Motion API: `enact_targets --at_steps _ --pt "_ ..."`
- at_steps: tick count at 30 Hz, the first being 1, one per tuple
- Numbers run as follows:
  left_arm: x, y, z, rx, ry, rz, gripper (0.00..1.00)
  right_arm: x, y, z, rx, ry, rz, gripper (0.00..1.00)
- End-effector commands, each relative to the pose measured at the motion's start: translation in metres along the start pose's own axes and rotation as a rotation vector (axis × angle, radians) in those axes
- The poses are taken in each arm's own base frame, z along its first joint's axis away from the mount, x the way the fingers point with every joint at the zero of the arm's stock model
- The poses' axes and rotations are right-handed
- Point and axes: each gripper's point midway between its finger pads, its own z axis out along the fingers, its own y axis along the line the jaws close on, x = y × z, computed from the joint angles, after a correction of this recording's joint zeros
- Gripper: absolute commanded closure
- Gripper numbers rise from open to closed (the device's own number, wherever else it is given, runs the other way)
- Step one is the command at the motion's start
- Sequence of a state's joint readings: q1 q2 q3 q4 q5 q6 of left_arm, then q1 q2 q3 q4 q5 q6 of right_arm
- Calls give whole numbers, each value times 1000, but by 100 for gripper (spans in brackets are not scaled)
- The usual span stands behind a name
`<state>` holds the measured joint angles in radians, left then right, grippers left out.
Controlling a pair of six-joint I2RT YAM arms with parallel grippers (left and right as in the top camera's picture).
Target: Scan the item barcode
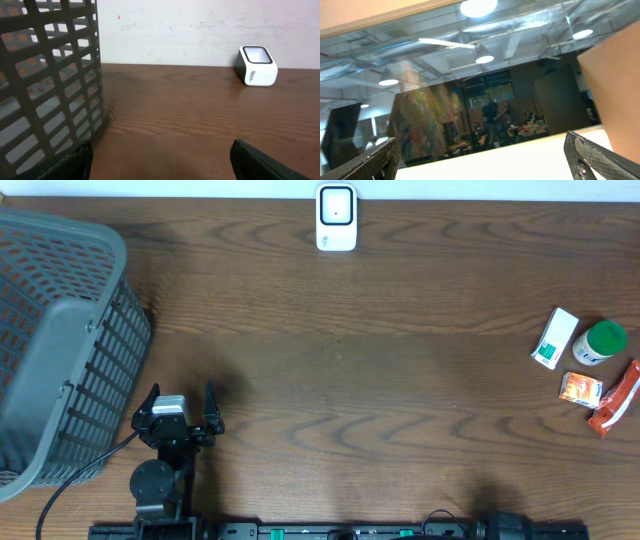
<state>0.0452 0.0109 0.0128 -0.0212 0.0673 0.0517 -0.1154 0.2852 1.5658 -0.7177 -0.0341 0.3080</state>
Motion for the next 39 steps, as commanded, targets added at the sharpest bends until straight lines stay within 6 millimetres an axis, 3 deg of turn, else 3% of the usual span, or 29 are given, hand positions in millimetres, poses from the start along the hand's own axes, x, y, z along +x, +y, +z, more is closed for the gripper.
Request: enact_targets --at_steps 1,6,12,18,23,29,34,39 --pt "13 0 0 1 46 -6 13 6 -2 -6 4 21 63 1" --pt "13 0 0 1 46 -6 14 29 -9 -8 37 115 81 1" --pt "14 0 0 1 46 -6 13 64 -20 -12 68 255 -37 1" --pt "13 0 0 1 46 -6 13 103 -32 -3 94 356 -71 1" --pt "13 0 0 1 46 -6 14 149 -47 7 112 433 -67 1" --pt "13 0 0 1 46 -6 14 191 -60 1 82 319 -72 1" --pt "13 0 0 1 46 -6 13 231 -66 15 52 374 -60 1" --pt "13 0 0 1 46 -6 14 286 -71 37 -21 373 -75 1"
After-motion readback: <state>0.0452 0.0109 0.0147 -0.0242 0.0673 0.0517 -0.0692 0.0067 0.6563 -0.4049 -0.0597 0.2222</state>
